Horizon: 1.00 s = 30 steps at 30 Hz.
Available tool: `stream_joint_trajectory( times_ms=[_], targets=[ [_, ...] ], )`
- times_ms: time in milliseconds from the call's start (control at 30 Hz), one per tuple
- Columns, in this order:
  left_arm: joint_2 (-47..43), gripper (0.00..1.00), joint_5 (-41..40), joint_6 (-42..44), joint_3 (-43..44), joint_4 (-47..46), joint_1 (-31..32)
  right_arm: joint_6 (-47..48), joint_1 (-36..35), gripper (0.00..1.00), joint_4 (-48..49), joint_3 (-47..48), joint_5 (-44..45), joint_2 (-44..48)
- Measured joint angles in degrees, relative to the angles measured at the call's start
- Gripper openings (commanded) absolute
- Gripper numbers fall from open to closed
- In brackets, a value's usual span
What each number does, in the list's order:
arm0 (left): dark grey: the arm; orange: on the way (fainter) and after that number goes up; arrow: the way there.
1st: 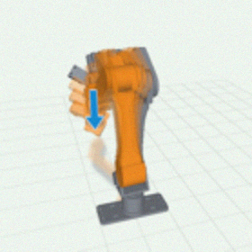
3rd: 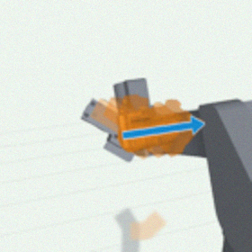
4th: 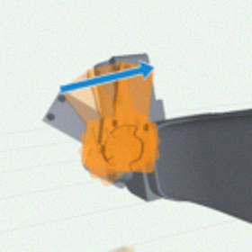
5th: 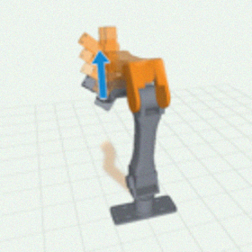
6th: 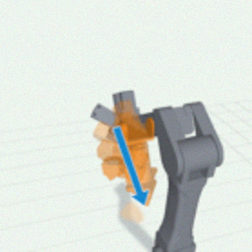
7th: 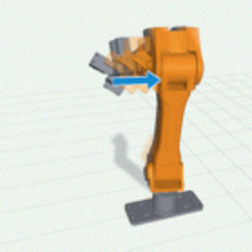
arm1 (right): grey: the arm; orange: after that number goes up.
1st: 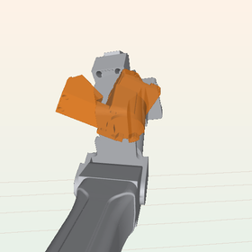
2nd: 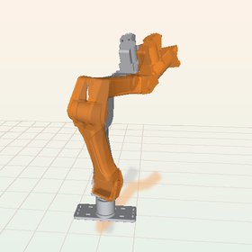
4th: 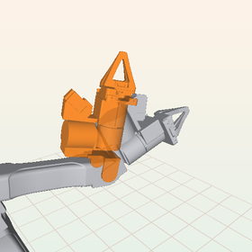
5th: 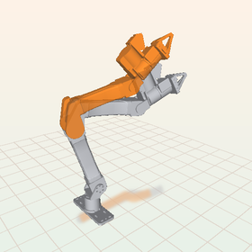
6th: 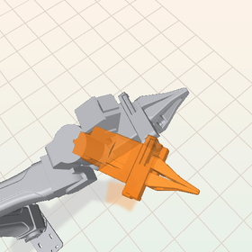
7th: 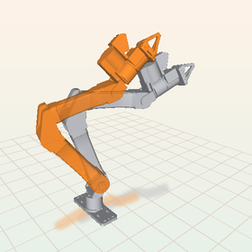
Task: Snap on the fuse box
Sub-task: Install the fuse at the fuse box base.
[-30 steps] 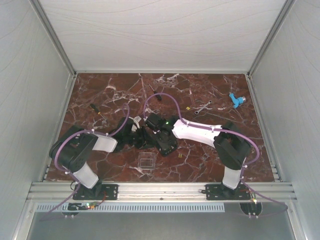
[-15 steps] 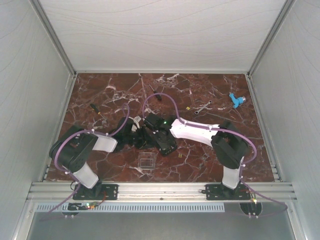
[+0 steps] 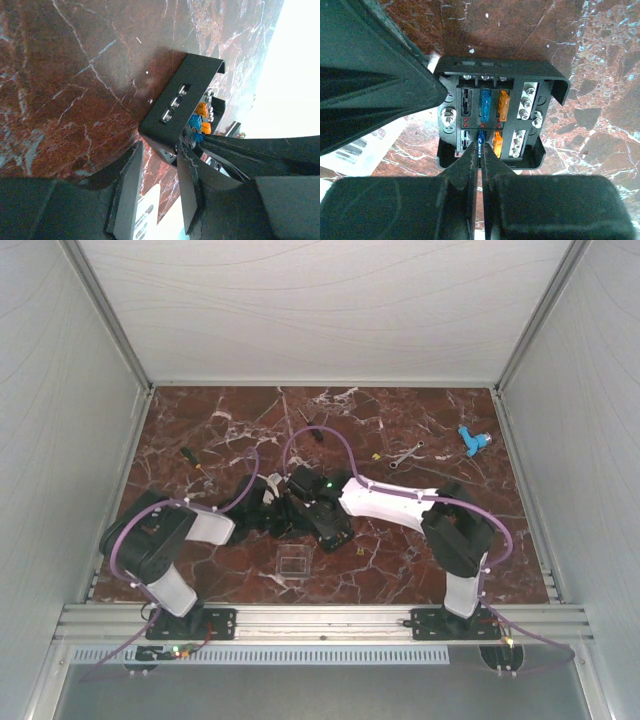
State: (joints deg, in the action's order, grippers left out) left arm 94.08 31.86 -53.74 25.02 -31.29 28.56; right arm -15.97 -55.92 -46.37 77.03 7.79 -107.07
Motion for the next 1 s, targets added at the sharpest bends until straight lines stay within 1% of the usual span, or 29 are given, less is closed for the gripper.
stream_joint_trajectory(
  times_ms=[167,300,500,733,867,1000],
  targets=[
    [-0.72,0.37,-0.31,0.76,-0.57,-0.68,0.0,-0.74,-0.07,0.09,3.32,-3.02,0.07,2.86],
    [-0.74,0.38,-0.39,1.44,-1.11,-1.95,0.0,-1.97,-0.31,0.11,5.4,-3.91,-0.07,5.25],
    [-1.2,0.39,-0.87,2.19,-1.55,-2.89,0.0,-3.8,-0.76,0.12,5.95,-4.02,1.14,8.31],
    [-2.01,0.39,-1.51,3.04,-1.55,-2.89,0.0,-5.11,-0.81,0.11,4.31,-4.02,3.04,6.47],
    [-2.01,0.39,-1.51,3.21,-1.55,-2.91,0.0,-5.79,-0.81,0.1,3.52,-4.02,3.48,5.53],
    [-2.01,0.39,-1.51,3.23,-1.55,-2.93,0.07,-6.01,-0.81,0.06,3.32,-4.02,3.56,5.16]
  ],
)
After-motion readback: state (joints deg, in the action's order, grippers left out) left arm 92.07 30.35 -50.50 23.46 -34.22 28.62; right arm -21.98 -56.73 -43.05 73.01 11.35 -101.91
